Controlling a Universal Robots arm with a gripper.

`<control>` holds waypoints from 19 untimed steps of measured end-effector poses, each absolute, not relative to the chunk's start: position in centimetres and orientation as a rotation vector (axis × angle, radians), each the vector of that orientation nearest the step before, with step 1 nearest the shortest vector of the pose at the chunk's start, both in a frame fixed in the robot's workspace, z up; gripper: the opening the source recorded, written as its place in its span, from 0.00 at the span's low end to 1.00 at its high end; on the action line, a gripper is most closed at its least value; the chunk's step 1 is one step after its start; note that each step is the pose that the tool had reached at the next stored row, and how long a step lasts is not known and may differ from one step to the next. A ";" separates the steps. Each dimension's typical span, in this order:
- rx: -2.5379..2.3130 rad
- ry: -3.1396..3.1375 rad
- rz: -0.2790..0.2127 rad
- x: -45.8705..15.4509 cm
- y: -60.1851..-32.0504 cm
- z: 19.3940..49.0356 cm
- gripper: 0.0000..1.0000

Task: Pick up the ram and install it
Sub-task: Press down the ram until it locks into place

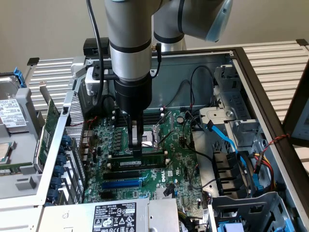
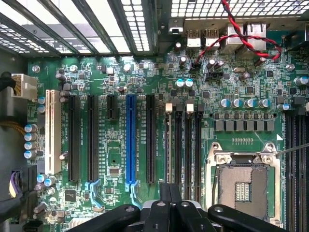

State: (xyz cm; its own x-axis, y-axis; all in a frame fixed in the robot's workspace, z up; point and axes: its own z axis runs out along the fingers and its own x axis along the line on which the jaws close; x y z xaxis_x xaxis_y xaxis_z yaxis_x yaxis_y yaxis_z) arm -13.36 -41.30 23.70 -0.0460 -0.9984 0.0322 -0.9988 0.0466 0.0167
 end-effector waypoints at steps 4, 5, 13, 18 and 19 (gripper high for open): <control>2.145 -2.247 0.016 -13.4 -41.2 23.5 0.11; 2.145 -2.247 0.016 -13.4 -41.1 23.5 0.11; 2.145 -2.247 0.016 -13.4 -41.1 23.1 0.11; 2.145 -2.247 0.016 -13.4 -41.1 23.0 0.11; 2.145 -2.247 0.016 -13.4 -41.1 23.0 0.11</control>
